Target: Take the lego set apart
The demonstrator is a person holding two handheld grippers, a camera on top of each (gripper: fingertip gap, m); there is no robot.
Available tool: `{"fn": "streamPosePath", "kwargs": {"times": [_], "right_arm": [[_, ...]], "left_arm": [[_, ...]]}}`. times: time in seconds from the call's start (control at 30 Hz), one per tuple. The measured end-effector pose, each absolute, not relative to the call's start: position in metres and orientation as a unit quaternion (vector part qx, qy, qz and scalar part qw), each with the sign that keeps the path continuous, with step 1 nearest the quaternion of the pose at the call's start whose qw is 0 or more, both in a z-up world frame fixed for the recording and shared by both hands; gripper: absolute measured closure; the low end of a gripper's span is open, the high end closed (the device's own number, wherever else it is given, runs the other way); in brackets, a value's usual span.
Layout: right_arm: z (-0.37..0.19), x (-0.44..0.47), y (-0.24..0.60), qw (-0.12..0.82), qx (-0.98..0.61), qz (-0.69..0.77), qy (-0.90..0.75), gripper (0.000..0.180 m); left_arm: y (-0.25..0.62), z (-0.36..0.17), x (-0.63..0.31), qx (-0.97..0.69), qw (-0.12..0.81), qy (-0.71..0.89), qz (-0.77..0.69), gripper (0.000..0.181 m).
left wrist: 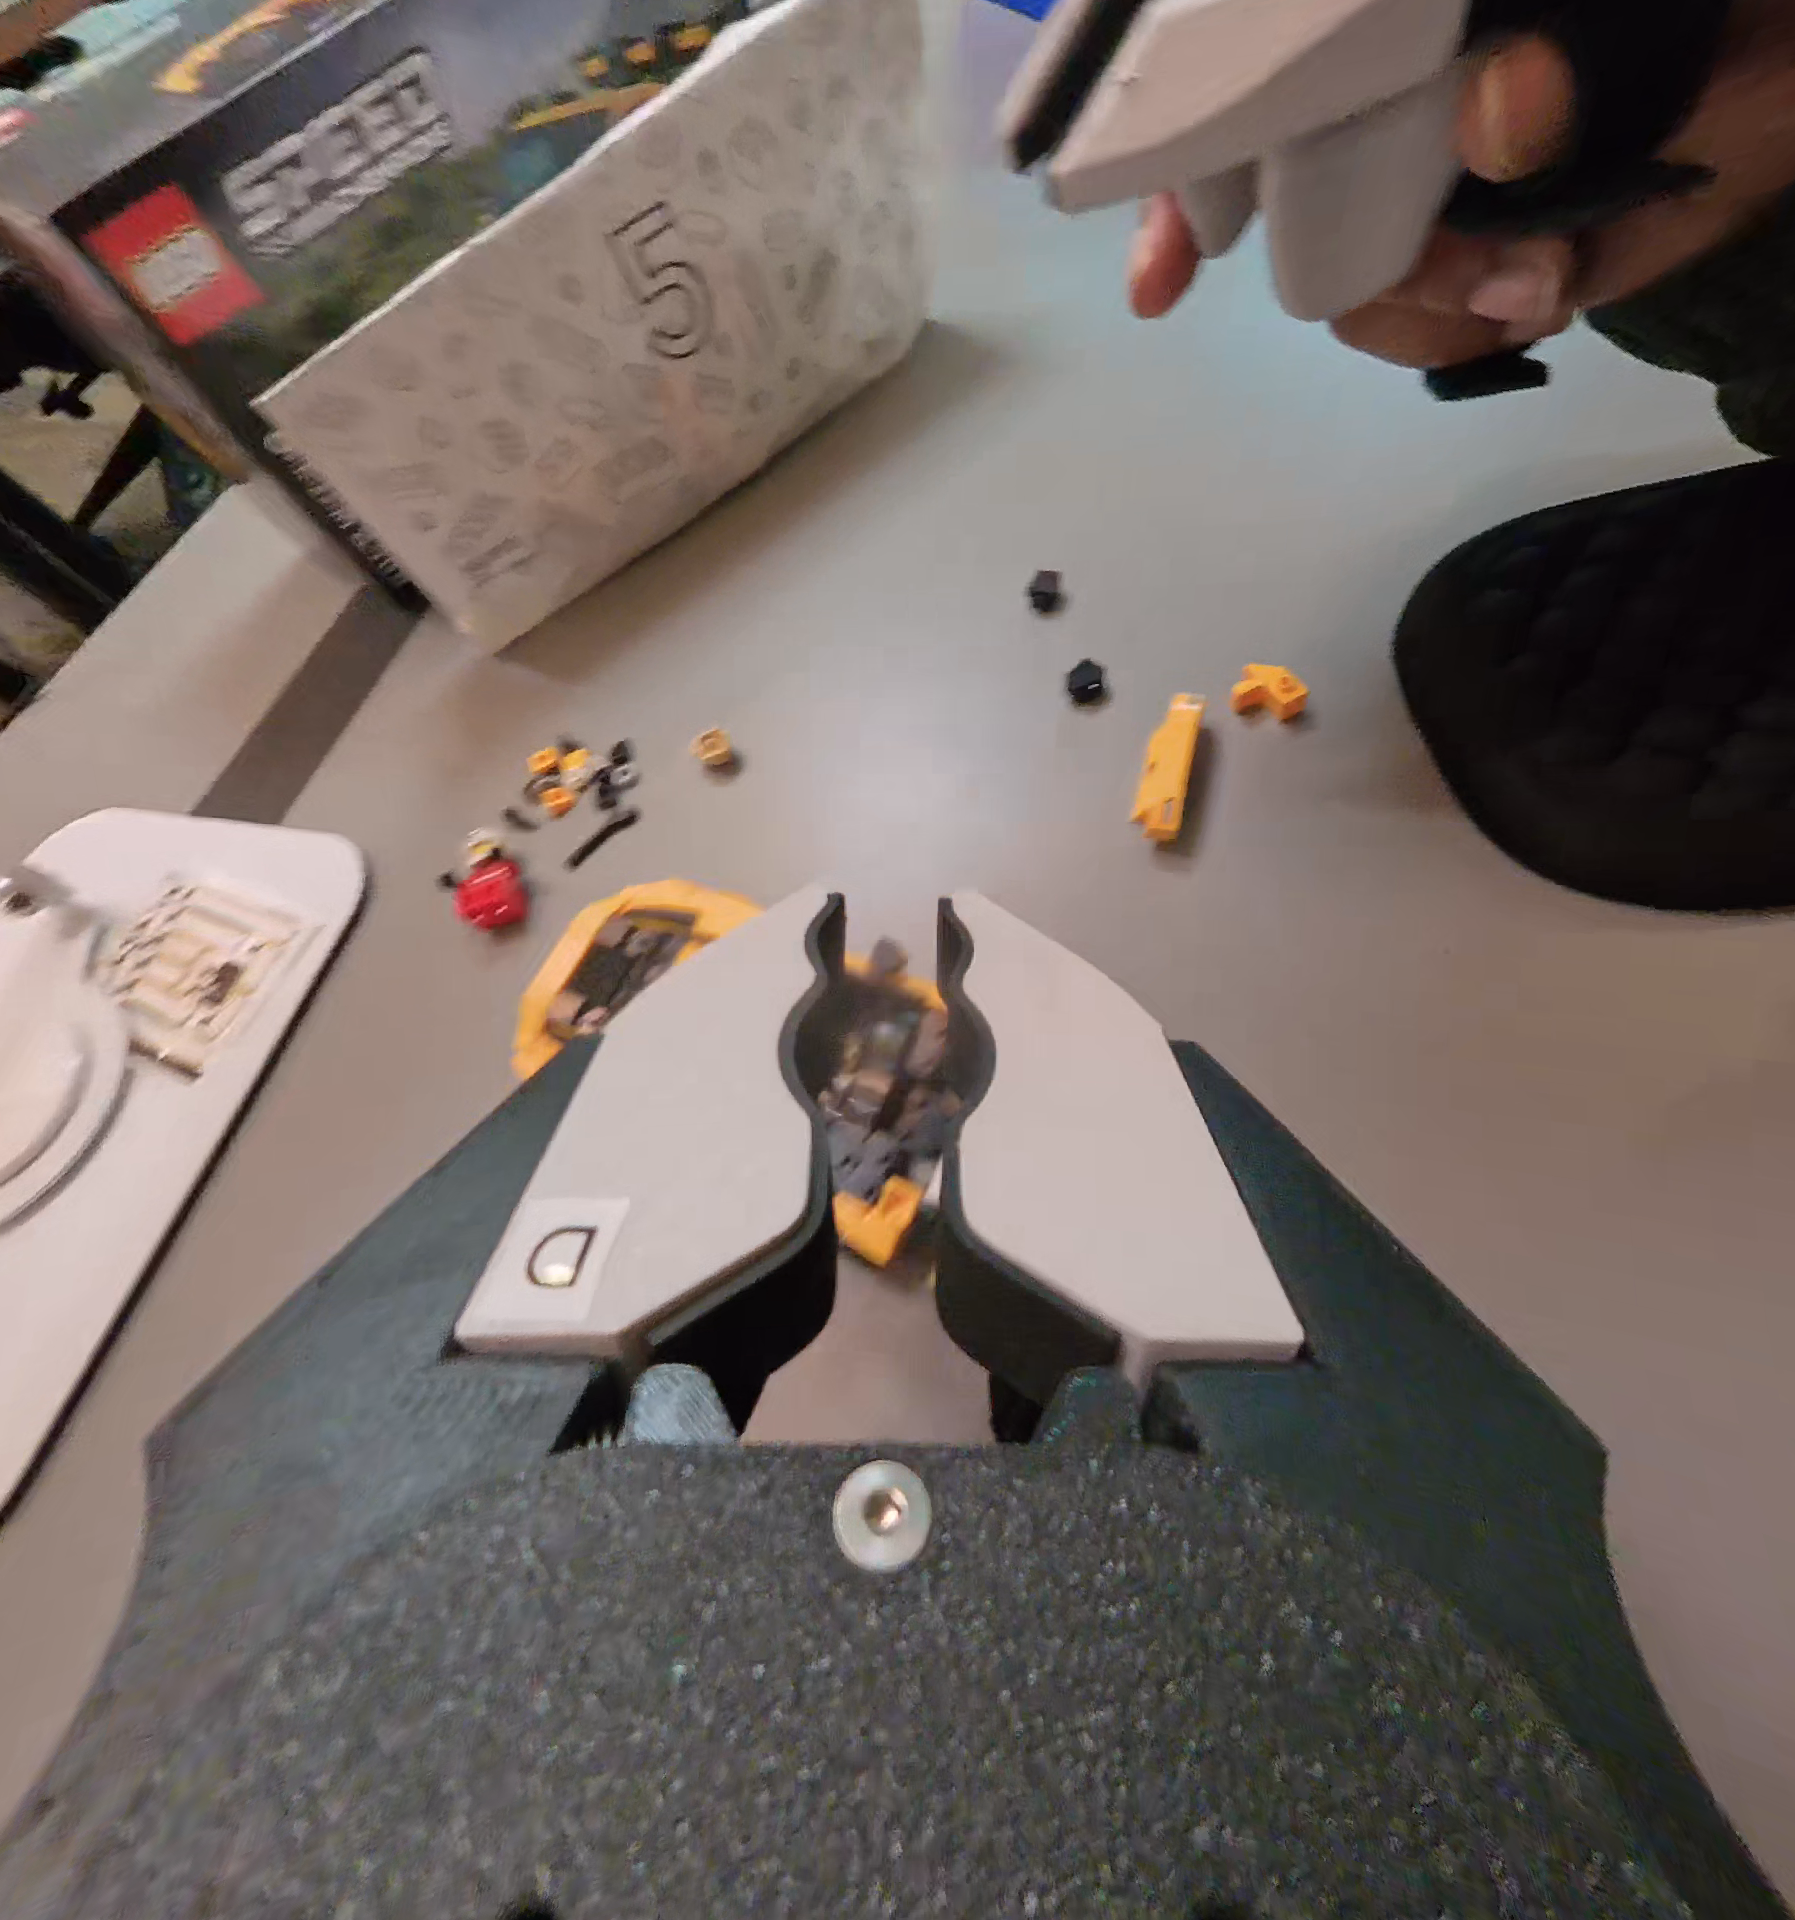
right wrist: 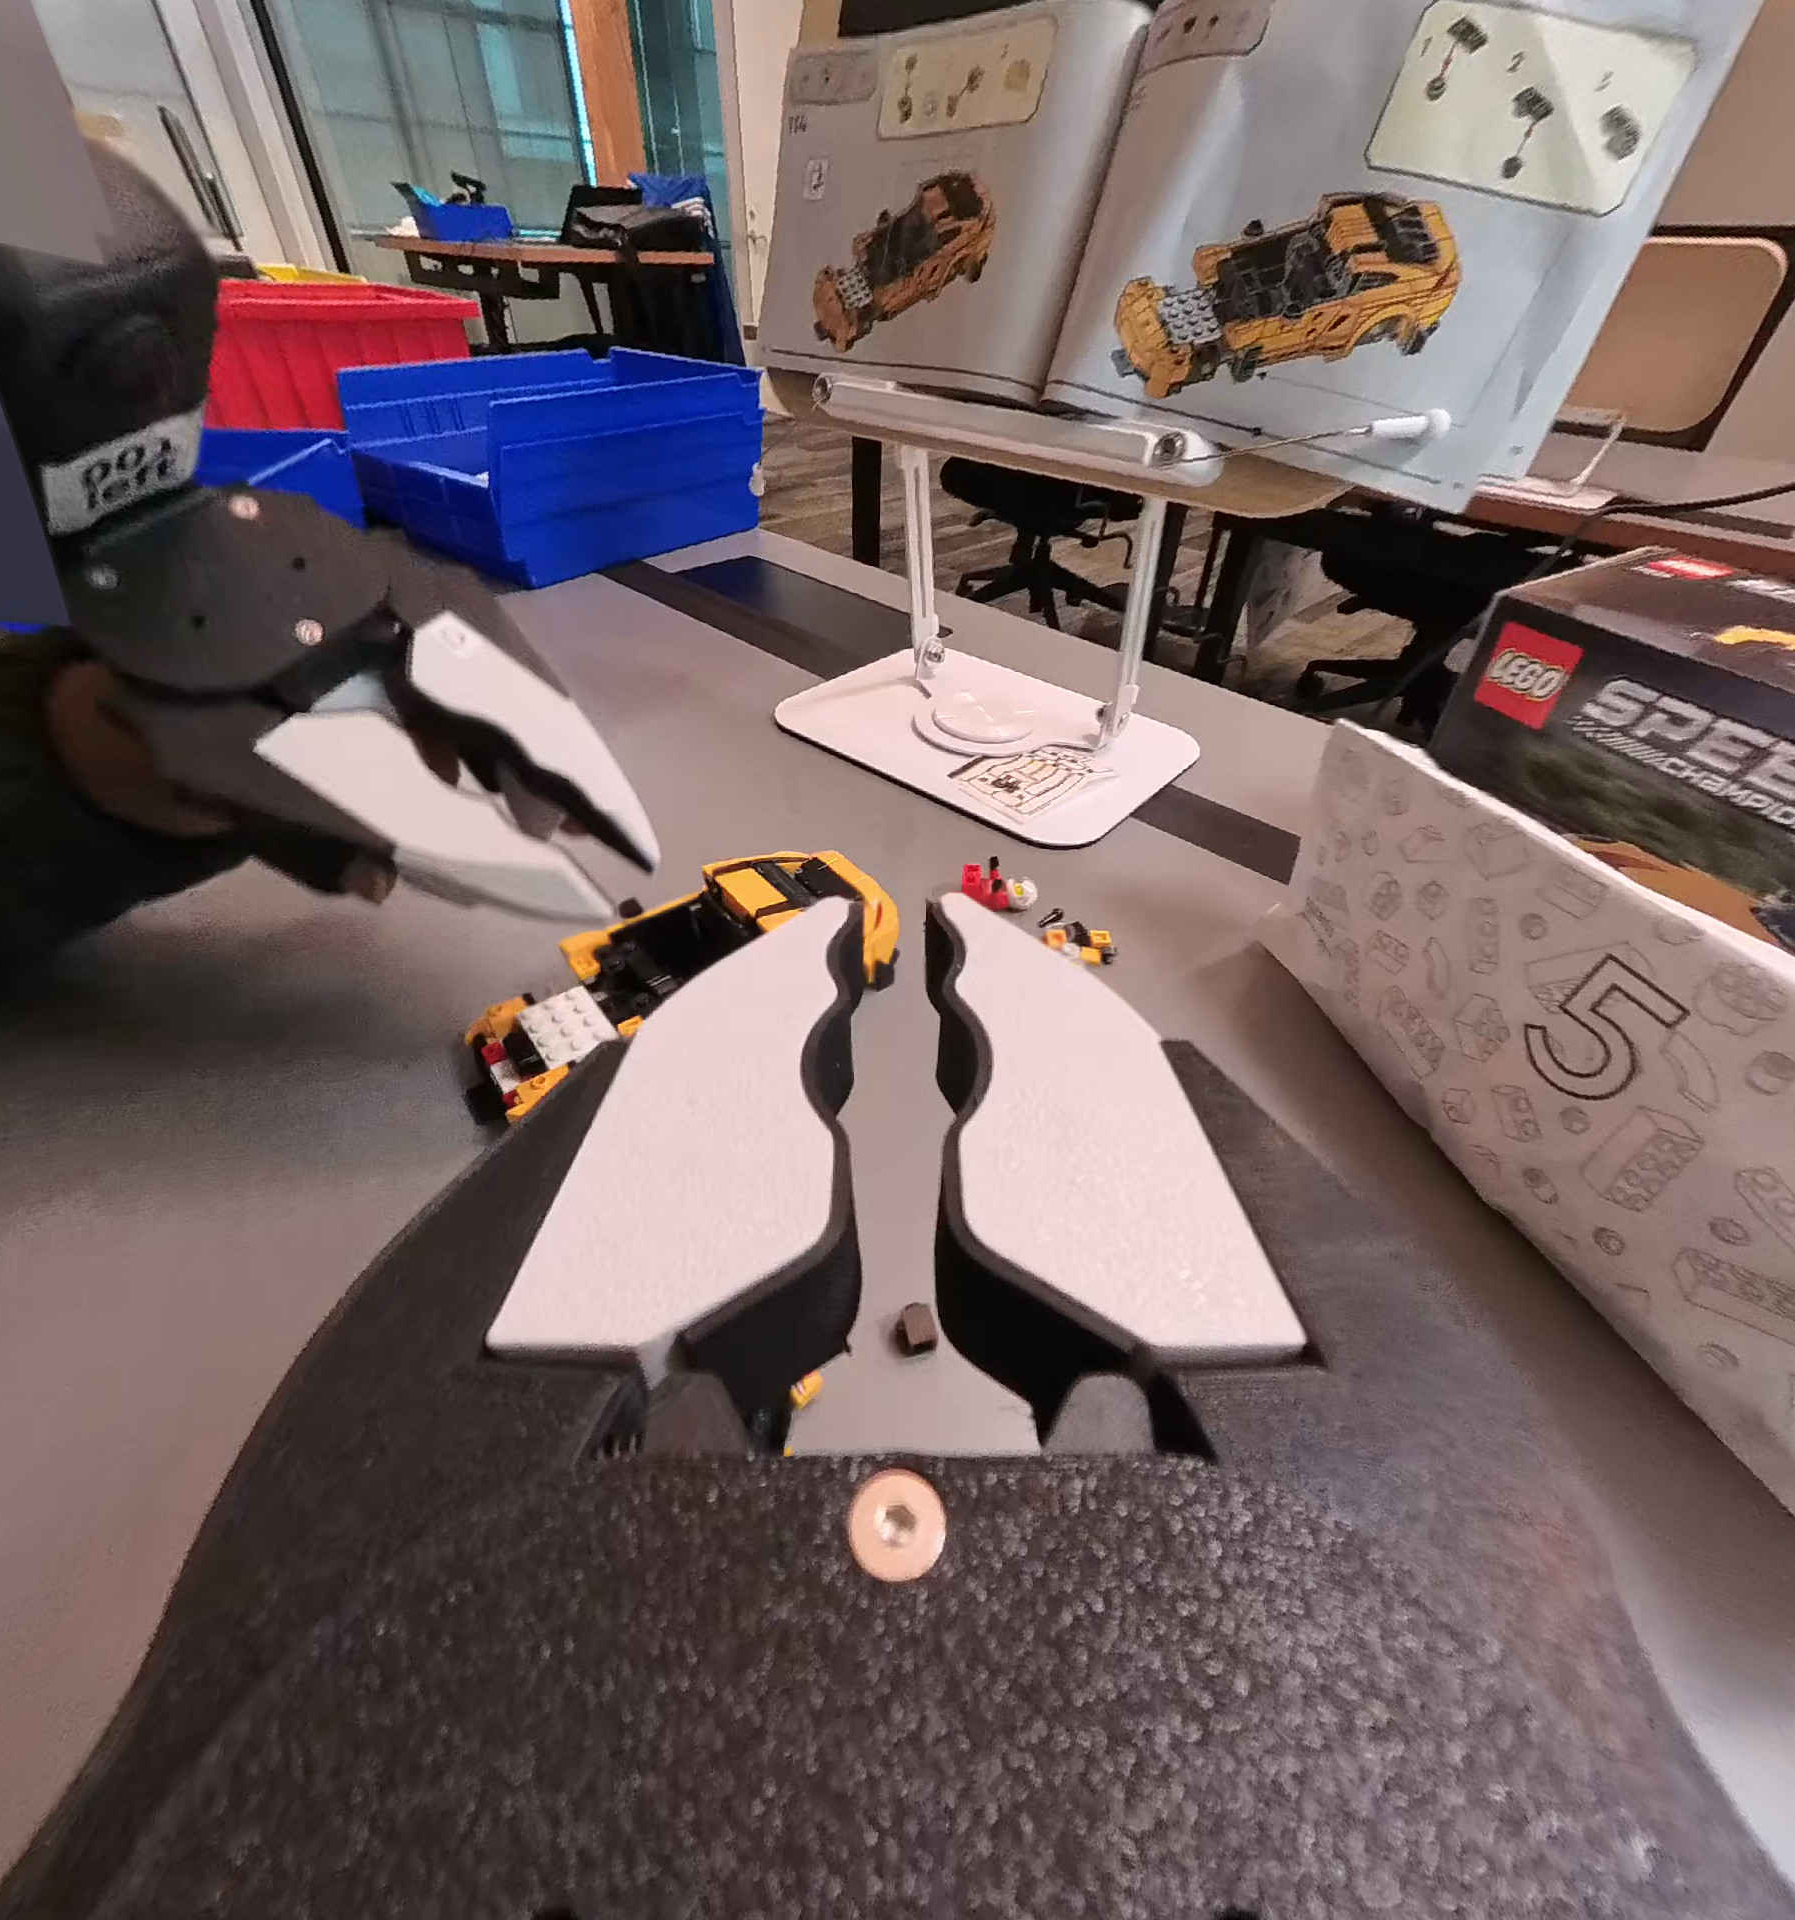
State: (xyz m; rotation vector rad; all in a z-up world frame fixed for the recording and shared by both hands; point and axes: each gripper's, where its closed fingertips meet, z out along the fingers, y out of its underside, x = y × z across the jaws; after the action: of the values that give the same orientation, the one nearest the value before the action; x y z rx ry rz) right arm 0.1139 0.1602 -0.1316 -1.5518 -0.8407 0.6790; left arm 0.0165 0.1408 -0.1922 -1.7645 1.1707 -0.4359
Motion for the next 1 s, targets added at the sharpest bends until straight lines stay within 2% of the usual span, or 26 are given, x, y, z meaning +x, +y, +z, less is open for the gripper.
{"fn": "streamPosePath", "kwargs": {"times": [0.23,0.57,0.7,1.0], "right_arm": [[-0.166,0.079,0.146,0.500,-0.676,0.290,-0.457,0.164],[-0.230,0.028,0.136,0.344,-0.661,0.272,-0.609,0.161],[-0.247,0.026,0.139,0.331,-0.655,0.249,-0.632,0.161],[-0.248,0.020,0.133,0.329,-0.645,0.262,-0.638,0.161]], "left_arm": [[0.148,-0.206,-0.034,-0.738,0.450,0.468,-0.184,0.159],[0.134,-0.232,-0.037,-0.736,0.404,0.491,-0.234,0.152],[0.131,-0.237,-0.035,-0.731,0.401,0.497,-0.239,0.153],[0.123,-0.234,-0.015,-0.704,0.423,0.523,-0.230,0.159]]}}
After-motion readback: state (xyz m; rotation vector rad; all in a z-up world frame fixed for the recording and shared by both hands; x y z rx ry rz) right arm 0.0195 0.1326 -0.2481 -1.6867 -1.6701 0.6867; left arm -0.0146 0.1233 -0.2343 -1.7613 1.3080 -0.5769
